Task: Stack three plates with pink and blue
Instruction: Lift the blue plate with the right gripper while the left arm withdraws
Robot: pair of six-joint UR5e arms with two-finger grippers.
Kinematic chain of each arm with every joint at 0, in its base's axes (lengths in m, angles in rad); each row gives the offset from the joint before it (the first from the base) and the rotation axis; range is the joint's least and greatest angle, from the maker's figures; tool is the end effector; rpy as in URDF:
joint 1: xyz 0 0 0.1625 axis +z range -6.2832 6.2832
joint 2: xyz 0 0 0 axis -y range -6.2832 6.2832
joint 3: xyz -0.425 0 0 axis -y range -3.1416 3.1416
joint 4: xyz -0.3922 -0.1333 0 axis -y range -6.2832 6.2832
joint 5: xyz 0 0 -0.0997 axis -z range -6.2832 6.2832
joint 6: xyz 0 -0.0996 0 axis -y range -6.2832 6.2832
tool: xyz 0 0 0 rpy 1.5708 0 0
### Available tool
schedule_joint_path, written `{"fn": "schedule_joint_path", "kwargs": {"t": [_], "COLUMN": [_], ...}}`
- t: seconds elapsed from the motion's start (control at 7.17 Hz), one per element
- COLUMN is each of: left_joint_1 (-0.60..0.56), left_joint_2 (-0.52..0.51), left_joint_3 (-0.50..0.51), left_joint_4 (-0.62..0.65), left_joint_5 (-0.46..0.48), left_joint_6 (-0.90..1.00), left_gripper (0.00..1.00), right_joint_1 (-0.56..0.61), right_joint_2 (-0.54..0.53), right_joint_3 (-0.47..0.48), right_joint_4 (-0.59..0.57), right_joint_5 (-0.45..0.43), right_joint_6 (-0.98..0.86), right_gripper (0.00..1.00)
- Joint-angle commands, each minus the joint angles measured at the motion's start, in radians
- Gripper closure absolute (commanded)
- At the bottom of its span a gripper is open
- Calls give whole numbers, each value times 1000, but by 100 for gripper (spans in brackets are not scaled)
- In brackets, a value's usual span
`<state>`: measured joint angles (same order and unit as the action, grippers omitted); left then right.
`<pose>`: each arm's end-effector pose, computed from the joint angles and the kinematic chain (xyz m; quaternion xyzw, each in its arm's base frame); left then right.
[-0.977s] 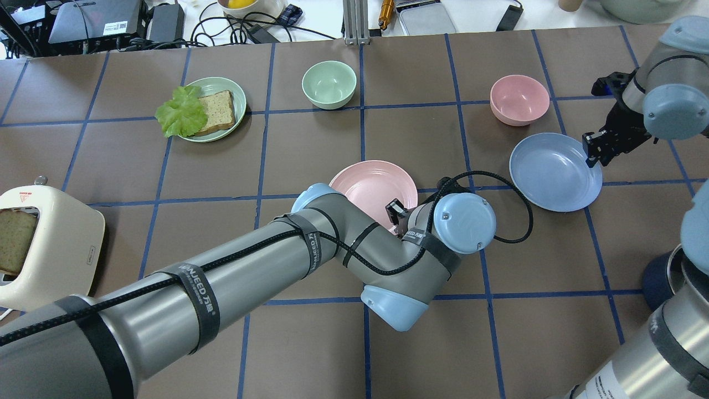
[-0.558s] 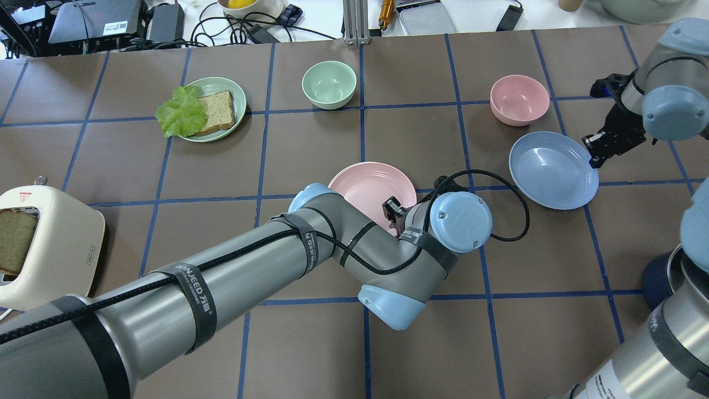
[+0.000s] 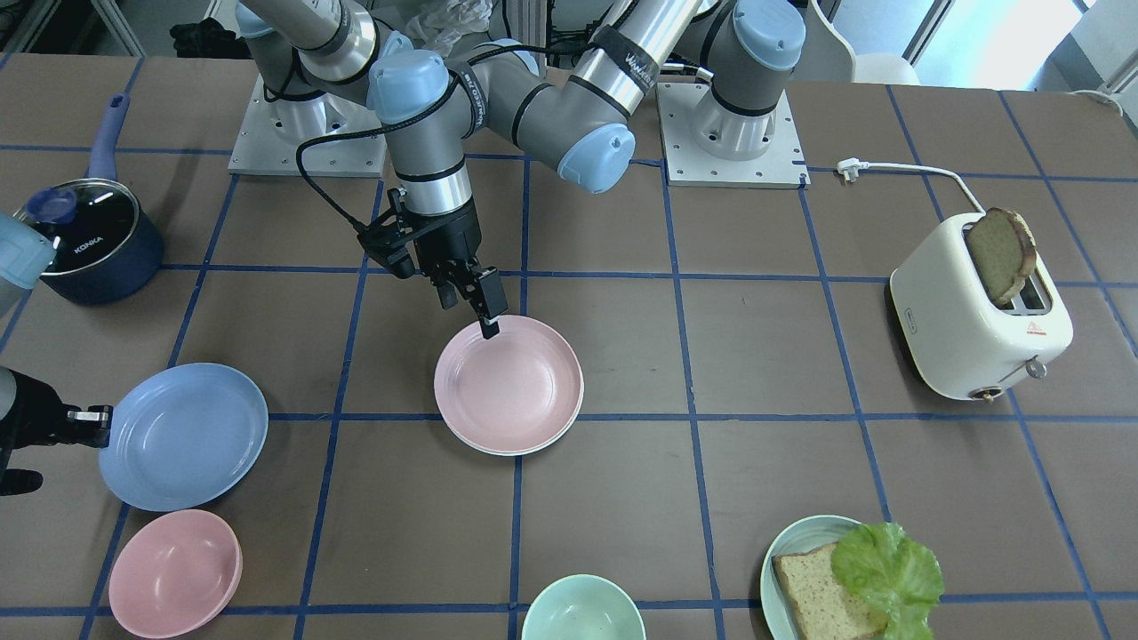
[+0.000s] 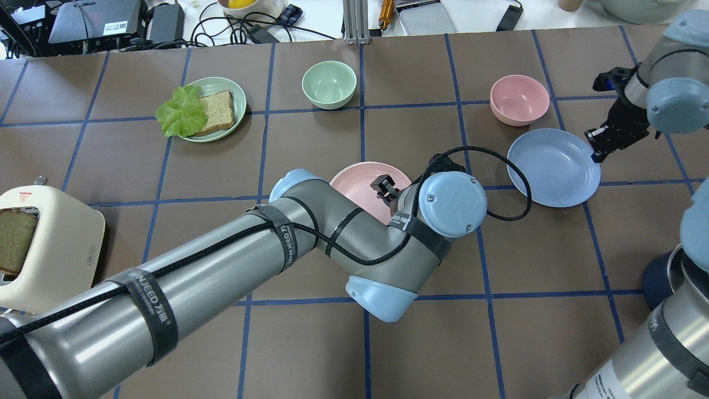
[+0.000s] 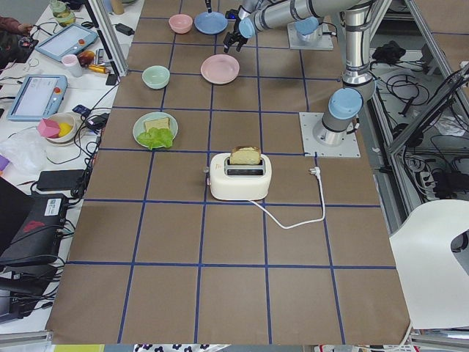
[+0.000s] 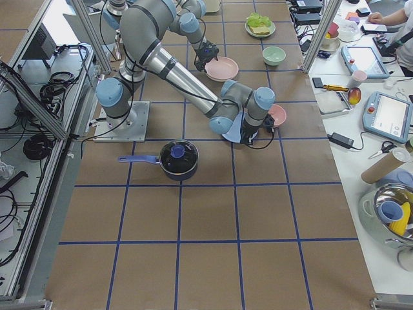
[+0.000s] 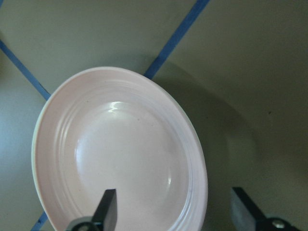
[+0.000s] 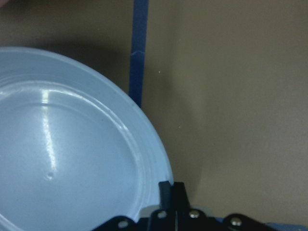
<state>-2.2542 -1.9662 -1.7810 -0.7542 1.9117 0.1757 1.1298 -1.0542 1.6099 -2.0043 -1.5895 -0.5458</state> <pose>-0.4585 -0.4047 0.2605 0.3919 0.8984 -0.1428 0.1372 -0.1500 -0.6258 0.2141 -0.0528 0.9967 0.0582 0.0207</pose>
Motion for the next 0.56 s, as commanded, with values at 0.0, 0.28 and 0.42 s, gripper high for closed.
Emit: {"fn": "schedule_joint_path", "kwargs": {"t": [0.0, 0.28, 0.42], "left_joint_1": [71, 212, 316], "left_joint_2": [105, 209, 257], "left_joint_3": [9, 47, 72], "left_joint_4": [-86, -236, -316], "left_joint_5": [-48, -135, -193], "left_joint_6": [1, 2, 19], "left_gripper": [0, 0, 0], "right_joint_1": [1, 8, 22], "right_joint_2": [-1, -10, -41], "right_joint_3": [-86, -113, -107], "right_joint_4": [160, 271, 286], "right_joint_5": [75, 131, 146], "right_joint_6": [7, 32, 76], "right_gripper": [100, 100, 100]}}
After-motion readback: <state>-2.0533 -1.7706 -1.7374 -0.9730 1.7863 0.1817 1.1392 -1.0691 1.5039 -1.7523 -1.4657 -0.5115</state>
